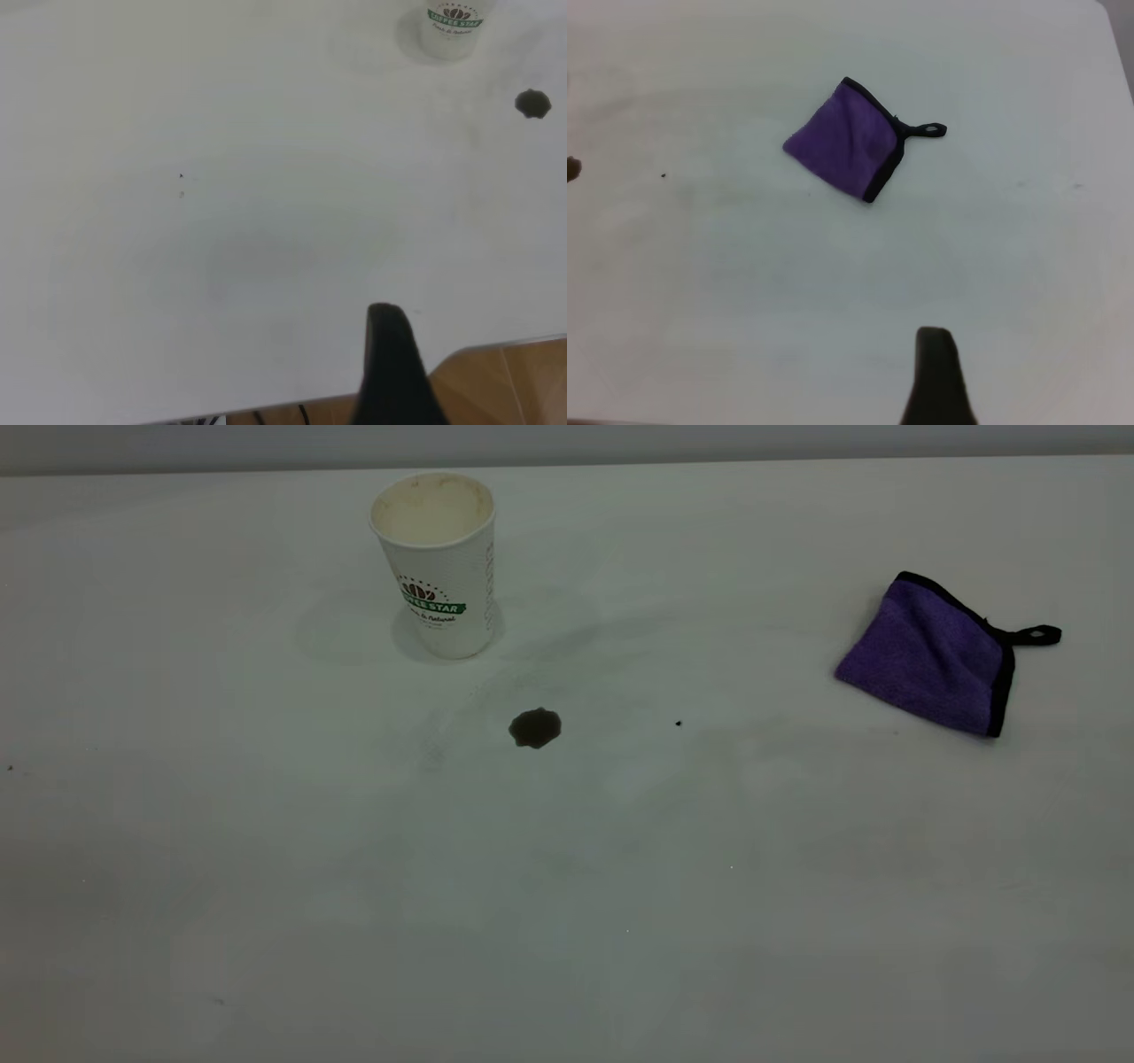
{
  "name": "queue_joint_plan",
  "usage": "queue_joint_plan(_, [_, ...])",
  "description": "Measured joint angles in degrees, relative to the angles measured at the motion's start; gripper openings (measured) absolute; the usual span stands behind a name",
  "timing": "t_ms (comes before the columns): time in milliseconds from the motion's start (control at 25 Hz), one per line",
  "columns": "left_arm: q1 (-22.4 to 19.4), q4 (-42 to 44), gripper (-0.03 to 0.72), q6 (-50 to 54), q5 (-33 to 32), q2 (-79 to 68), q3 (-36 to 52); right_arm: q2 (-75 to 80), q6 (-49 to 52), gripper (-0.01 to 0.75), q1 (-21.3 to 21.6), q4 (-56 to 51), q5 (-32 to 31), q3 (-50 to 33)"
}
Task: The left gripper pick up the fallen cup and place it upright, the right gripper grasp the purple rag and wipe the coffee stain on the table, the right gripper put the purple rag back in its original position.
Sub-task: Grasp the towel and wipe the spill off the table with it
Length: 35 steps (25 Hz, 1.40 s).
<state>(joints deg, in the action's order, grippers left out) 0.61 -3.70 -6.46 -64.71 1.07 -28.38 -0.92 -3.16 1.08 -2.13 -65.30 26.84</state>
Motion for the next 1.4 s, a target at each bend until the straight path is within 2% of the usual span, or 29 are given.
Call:
queue_joint_plan(280, [0.0,0.0,0.549,0.0,0.0,0.0,0.0,0.78,1.24,0.6,0.0,1.54,0.6,1.08])
queue_joint_plan(520, [0.0,0.0,0.549,0.0,0.0,0.0,0.0,20.62,4.42,0.697,0.0,7.2,4.14,9.56])
queue_joint_plan(640, [0.0,0.0,0.549,0.0,0.0,0.0,0.0,34.49,4.42,0.726,0.0,7.76,9.49,13.4])
queue_joint_plan(840, [0.0,0.0,0.549,0.0,0.0,0.0,0.0,57.34,3.16,0.73,-0.14,6.56,18.74,18.52])
queue_joint_plan(1160, [0.0,-0.07,0.549,0.0,0.0,0.0,0.0,84.54,-1.42,0.73,-4.73,4.16,36.54,21.85])
queue_joint_plan(1400, [0.0,-0.07,0.549,0.0,0.0,0.0,0.0,103.16,-1.54,0.73,-9.08,3.81,39.68,29.01])
